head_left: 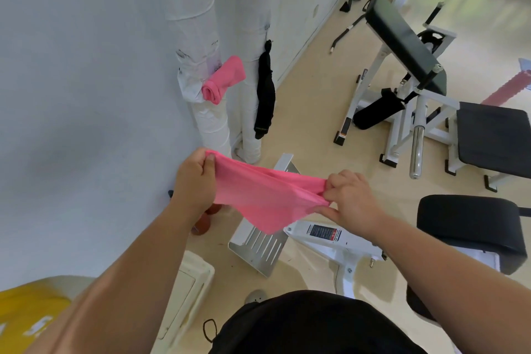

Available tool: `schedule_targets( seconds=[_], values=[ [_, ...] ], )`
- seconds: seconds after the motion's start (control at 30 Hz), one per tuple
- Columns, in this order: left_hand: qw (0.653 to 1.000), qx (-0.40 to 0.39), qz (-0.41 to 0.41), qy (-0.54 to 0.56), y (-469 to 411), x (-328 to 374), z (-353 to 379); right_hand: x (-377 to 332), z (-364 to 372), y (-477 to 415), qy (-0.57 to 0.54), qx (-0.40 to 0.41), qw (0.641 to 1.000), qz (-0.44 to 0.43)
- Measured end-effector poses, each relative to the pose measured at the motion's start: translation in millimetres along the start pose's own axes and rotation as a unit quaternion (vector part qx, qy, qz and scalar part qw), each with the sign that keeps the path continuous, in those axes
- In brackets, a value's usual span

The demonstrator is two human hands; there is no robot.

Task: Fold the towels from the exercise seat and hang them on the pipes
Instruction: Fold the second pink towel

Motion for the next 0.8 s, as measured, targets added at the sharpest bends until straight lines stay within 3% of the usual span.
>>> schedule_targets(
  seconds=[0.33, 0.4, 0.53, 0.8],
  values=[
    [0.996, 0.027, -0.074, 0.05, -6, -23, -4, 8, -56, -3, -0.118, 0.064, 0.991, 0.014],
    [0.993, 0.018, -0.083, 0.083, -3, -15, 1, 19, -62, -4, -0.169, 0.058, 0.982, 0.059],
    [0.987, 0.0, -0.095, 0.132, 6, 4, 15, 40, -69, 5, -0.377, 0.0, 0.906, 0.19],
    [0.955, 0.028, -0.157, 0.25, 13, 25, 26, 60, -59, 17, -0.636, 0.038, 0.729, 0.252]
  ],
)
Point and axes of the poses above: each hand's wrist, its own y-axis away from the middle knuckle, its own z-axis out of the palm, x = y × z, the point moved 5 cm from there along -y, towards the middle knuckle, and after that the axes turned 6 degrees about y, right-handed, at the moved point
